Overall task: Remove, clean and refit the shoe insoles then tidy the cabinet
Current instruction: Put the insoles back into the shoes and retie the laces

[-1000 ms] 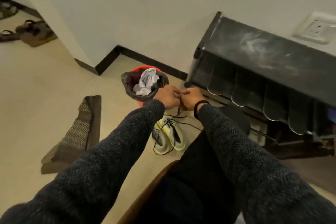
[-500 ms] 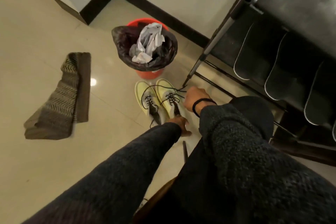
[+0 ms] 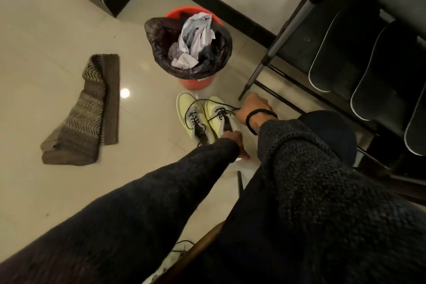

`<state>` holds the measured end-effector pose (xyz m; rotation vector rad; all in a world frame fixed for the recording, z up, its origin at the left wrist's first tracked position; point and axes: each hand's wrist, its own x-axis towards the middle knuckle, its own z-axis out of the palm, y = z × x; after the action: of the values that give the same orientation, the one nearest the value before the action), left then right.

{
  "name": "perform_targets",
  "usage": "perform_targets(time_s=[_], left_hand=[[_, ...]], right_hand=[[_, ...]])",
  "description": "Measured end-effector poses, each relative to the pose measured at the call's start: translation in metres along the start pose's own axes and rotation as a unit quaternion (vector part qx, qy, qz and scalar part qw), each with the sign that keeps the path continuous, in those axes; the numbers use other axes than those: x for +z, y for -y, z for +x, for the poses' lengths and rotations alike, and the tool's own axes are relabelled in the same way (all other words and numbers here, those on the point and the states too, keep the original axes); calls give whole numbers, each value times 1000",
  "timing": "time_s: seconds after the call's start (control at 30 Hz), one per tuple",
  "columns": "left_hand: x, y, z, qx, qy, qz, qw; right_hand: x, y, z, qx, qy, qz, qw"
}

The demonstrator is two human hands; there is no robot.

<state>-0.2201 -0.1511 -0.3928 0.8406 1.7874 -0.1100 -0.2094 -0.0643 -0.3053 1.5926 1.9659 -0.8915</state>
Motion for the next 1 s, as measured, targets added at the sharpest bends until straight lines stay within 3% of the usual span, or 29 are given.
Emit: perform_targets(time_s=[0.2,0.37,0.47,0.77,0.9,1.0], left_hand=[[-61,7,-58,85,-142,-38,985],[-99,-3,-135,238,-232,-83,939],[-117,-17,-180,310,-245,-108,912],[-140,-107,-324,454,-292,15,842],[-131,-141,-380,495,-258,-21,830],[-117,-170,-406,511,-247,-112,816]], right_hand=[[-15,-1,-18,37,-31,136,990],[-47,-6,-51,14,27,252,967],[-83,-10,-89,-20,63,313,947],[-191,-49,-209,-89,115,382,913],[-221,-91,-257,-111,89,418,897],[-236,-139,-290,-125,34,472,872]])
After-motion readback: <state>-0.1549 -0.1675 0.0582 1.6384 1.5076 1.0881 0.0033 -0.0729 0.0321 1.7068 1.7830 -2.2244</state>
